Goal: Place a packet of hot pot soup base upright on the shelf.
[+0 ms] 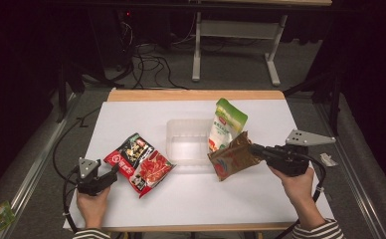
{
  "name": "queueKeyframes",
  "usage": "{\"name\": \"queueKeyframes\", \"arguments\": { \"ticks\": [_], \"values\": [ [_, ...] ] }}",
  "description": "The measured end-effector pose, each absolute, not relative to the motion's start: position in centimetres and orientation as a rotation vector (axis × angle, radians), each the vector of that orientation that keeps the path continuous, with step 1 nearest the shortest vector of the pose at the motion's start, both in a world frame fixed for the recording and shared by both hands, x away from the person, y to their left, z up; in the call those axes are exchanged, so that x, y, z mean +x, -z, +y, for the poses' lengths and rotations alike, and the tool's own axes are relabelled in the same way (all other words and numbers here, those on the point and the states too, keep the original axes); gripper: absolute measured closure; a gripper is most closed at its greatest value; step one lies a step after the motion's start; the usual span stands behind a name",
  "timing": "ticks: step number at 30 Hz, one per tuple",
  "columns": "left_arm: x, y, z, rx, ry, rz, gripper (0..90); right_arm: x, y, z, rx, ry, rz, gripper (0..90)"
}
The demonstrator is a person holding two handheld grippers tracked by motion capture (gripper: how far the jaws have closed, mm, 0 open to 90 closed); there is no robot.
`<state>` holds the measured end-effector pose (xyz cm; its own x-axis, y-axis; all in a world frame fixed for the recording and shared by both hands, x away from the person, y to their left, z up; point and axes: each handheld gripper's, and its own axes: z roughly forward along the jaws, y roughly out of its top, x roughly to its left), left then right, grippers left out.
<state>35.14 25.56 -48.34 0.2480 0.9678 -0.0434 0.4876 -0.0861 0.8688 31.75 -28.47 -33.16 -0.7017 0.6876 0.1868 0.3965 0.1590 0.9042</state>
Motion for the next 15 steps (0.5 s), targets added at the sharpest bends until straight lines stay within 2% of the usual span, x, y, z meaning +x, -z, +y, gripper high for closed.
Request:
{"name": "queueKeyframes", "arguments": {
  "ticks": [15],
  "values": [
    [35.2, 48.4, 25.6, 1.700, -0.738, 1.357, 31.2, 33.1, 31.5, -27.3, 1.043, -1.603, 2.162, 90.0]
  ]
}}
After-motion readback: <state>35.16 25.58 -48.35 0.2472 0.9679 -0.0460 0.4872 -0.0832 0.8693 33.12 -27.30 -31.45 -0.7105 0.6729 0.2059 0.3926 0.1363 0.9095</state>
